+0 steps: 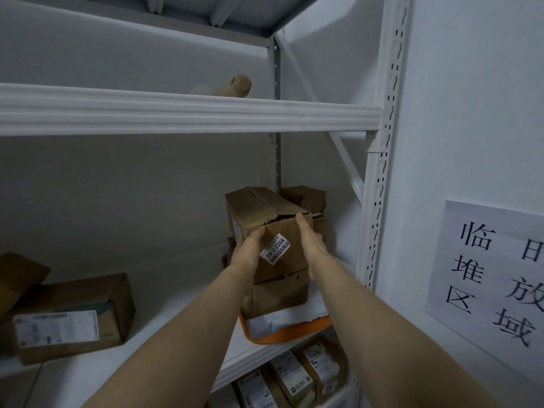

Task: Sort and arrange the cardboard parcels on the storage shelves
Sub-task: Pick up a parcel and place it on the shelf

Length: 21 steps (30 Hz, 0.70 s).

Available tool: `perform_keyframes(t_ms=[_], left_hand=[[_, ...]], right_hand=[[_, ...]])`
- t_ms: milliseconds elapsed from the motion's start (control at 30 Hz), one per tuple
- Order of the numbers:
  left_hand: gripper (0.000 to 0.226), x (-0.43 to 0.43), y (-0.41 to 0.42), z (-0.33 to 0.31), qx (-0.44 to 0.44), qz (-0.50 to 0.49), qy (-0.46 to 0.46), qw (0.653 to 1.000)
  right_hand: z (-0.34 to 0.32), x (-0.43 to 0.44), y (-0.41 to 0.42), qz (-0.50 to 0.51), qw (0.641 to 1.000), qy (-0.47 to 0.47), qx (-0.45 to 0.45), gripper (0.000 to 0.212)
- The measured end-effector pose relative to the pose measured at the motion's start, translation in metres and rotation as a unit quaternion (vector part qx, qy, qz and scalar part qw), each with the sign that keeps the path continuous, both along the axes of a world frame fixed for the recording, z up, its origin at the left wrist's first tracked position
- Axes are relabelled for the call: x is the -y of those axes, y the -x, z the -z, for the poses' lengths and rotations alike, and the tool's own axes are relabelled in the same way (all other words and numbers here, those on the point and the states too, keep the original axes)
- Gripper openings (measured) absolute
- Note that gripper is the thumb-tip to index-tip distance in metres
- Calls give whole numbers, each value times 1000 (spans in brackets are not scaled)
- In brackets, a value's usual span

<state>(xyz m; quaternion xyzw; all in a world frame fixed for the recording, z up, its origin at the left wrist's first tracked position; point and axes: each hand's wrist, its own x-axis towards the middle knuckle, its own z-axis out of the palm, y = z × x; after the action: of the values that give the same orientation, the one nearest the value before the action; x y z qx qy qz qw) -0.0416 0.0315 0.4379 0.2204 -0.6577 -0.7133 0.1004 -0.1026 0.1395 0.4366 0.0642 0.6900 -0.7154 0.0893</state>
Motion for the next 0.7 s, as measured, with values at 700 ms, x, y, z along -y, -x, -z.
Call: perform_keyframes(t_ms=[700], left_hand=[[64, 7, -13, -8, -15, -24, -54, 998]], right_hand=[[-6, 7, -11, 43, 997, 41, 41, 138]])
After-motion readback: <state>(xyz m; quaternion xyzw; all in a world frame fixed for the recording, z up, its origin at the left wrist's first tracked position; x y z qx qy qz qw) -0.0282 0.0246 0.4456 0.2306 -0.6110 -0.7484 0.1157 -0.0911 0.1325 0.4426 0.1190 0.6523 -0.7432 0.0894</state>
